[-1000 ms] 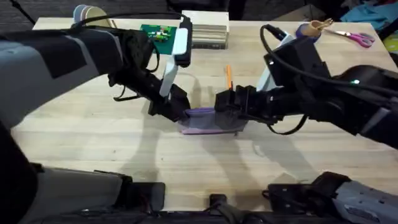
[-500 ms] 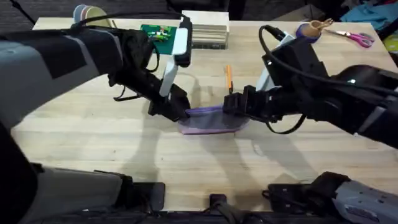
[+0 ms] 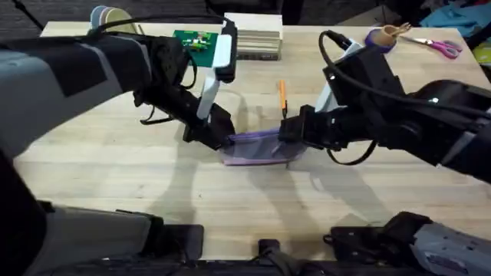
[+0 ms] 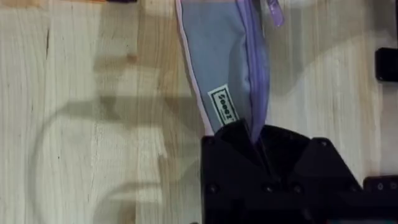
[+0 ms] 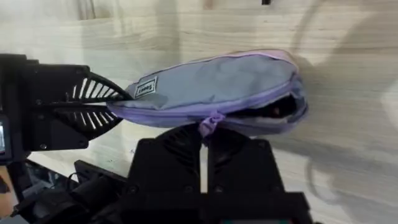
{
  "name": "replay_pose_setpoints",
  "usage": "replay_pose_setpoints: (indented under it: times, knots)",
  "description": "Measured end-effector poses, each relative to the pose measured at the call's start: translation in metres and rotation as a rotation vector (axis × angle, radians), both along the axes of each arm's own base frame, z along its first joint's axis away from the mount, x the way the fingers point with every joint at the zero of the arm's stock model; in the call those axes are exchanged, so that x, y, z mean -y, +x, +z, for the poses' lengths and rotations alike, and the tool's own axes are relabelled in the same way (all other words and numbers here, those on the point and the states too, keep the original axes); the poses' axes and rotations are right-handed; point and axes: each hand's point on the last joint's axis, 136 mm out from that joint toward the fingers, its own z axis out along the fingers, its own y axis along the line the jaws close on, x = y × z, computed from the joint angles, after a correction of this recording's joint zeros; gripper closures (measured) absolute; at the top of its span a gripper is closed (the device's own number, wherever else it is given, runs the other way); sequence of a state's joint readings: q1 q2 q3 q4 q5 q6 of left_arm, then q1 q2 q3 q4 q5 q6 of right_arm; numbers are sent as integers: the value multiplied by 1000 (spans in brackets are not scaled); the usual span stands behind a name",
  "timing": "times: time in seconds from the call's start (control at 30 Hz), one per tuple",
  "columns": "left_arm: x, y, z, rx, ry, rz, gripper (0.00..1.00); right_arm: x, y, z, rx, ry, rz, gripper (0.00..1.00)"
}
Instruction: Unzip the bag, pick up the pens from the table one at a time and place them inside, then zip the bag closed.
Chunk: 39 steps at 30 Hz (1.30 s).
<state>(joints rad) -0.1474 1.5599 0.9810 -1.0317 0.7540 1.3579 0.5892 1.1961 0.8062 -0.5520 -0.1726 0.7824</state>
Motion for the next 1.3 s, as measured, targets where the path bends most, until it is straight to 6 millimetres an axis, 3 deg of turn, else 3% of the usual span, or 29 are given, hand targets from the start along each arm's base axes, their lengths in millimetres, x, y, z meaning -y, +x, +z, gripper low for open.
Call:
replay_pose_setpoints:
  times: [0.47,0.53,0.57,0.73,0.97,1.03,1.3]
  knots:
    - [0,0,0,-1,1,0,958,-9,-8,1,-13,22,39,967]
    - [-1,-1,-1,-3,8,0,958,-27,-11,8,34,45,104,968]
    - [-1,-1,-1,-4,9,0,958,-48,-15,16,101,73,185,970]
    - [-2,-1,-1,-6,12,0,958,-63,-17,24,172,82,239,970]
    - [-4,1,-2,1,18,5,958,-76,-4,32,241,117,237,970]
    - [-5,2,-2,4,21,8,958,-92,3,30,260,149,256,970]
    - [-5,1,-3,3,26,4,959,-125,-10,26,274,202,346,970]
